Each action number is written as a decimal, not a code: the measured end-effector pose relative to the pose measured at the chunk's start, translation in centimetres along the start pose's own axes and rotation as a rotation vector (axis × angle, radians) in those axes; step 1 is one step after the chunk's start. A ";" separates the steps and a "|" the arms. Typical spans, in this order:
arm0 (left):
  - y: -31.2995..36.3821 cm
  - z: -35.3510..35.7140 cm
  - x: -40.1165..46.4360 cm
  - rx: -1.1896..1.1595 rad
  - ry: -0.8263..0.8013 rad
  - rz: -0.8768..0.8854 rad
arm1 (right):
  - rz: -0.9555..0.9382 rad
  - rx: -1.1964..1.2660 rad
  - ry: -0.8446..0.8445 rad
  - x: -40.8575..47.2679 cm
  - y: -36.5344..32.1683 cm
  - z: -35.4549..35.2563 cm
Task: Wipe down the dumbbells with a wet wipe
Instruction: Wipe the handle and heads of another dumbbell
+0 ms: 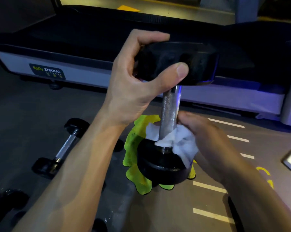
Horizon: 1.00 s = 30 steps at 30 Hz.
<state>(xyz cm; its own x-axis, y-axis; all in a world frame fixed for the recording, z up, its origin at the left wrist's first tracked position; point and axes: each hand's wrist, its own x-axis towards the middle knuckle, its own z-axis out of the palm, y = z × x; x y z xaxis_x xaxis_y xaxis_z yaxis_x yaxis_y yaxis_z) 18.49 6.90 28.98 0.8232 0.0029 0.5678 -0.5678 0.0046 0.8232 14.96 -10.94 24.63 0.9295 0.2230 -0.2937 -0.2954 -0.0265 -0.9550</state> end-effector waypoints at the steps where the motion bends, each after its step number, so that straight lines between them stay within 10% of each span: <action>1: 0.0 0.0 0.0 -0.004 -0.005 -0.002 | 0.089 0.067 -0.070 0.6 -0.6 0.0; 7: -0.1 -0.1 0.1 -0.010 -0.014 -0.010 | 0.224 0.032 -0.314 3.6 -2.1 2.2; 18: 0.9 1.6 -0.8 -0.019 -0.093 0.044 | -0.079 0.242 0.307 -0.3 -0.2 4.4; 24: 0.9 2.5 -0.4 0.046 -0.073 0.052 | -0.259 0.759 0.106 -4.1 0.8 2.2; 30: 0.6 2.5 -0.3 0.018 -0.060 0.047 | -0.334 0.200 0.317 -2.5 2.8 1.8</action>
<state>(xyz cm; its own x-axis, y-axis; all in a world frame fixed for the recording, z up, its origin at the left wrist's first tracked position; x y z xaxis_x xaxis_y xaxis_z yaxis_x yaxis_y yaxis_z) 17.92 4.43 29.37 0.7945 -0.0573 0.6046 -0.6061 -0.0119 0.7953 11.40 -9.81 22.73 0.9927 -0.1205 -0.0007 0.0224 0.1901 -0.9815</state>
